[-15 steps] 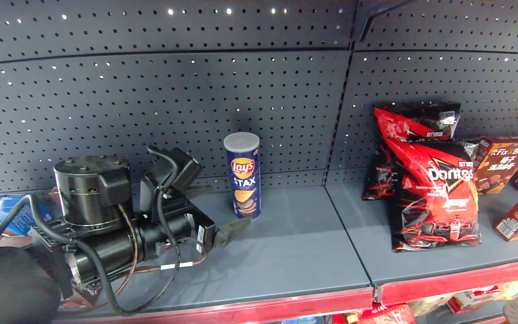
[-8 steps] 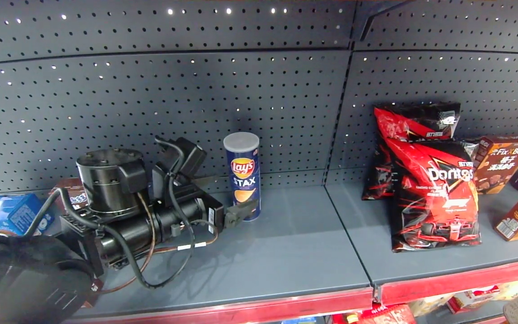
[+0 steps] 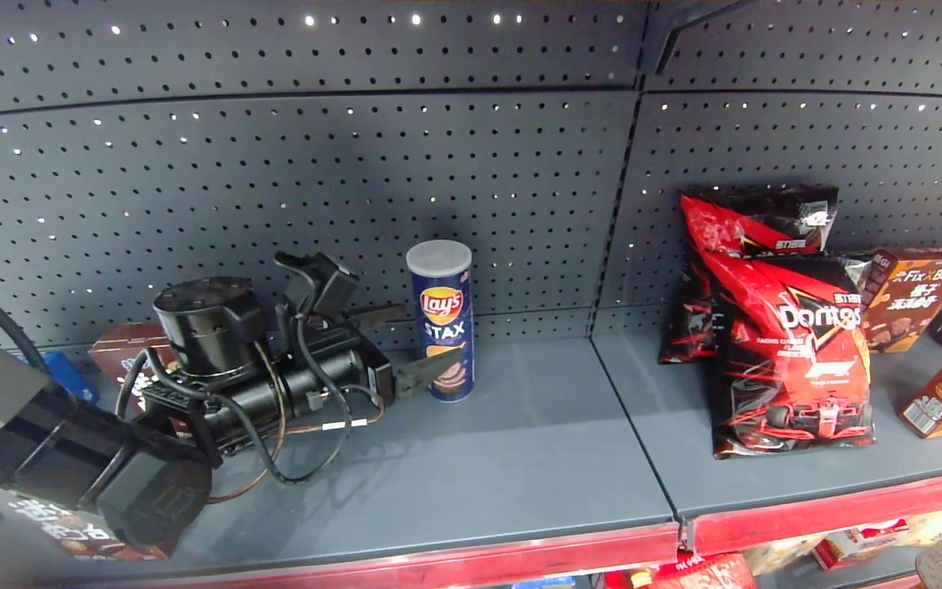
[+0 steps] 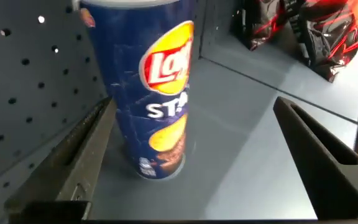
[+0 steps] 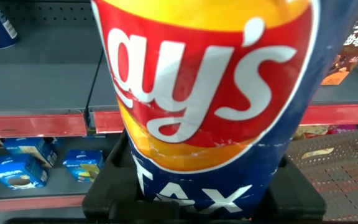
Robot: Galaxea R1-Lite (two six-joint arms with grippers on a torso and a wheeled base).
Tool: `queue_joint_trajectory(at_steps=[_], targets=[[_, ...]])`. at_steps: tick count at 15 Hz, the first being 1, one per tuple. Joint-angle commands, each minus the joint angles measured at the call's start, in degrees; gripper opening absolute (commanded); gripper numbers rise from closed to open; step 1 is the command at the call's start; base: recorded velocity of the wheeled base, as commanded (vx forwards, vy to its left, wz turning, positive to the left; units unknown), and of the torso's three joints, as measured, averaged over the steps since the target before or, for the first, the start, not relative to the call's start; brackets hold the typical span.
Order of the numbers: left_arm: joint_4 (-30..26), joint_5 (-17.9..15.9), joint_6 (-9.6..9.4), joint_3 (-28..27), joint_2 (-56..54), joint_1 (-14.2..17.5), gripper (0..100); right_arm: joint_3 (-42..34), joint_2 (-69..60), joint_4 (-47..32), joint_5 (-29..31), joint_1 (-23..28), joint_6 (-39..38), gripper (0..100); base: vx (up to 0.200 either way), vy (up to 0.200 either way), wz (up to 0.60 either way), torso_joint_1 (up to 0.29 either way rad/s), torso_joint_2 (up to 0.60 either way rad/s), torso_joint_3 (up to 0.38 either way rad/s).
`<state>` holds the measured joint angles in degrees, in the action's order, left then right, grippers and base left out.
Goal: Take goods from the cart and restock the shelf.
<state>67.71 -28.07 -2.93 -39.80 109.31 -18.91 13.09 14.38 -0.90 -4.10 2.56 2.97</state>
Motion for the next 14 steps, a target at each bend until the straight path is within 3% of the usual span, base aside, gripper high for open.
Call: queue_joint_trajectory(at_steps=[1, 8, 14], targets=[[1.5, -1.7, 0.03, -0.1, 3.2, 1.3, 100, 0.1, 0.1, -0.1, 0.0, 0.0, 0.0, 0, 0.0, 0.0, 0.0, 0.0, 0.0, 0.0], [1.8, -9.7, 0.03, -4.3, 6.8, 4.1, 100, 0.0, -0.1, -0.2, 0.1, 0.1, 0.0, 0, 0.0, 0.0, 0.0, 0.0, 0.0, 0.0], [1.6, -14.0, 0.11, -9.2, 9.6, 6.1, 100, 0.3, -0.5, -0.3, 0.1, 0.3, 0.0, 0, 0.0, 0.0, 0.0, 0.0, 0.0, 0.0]])
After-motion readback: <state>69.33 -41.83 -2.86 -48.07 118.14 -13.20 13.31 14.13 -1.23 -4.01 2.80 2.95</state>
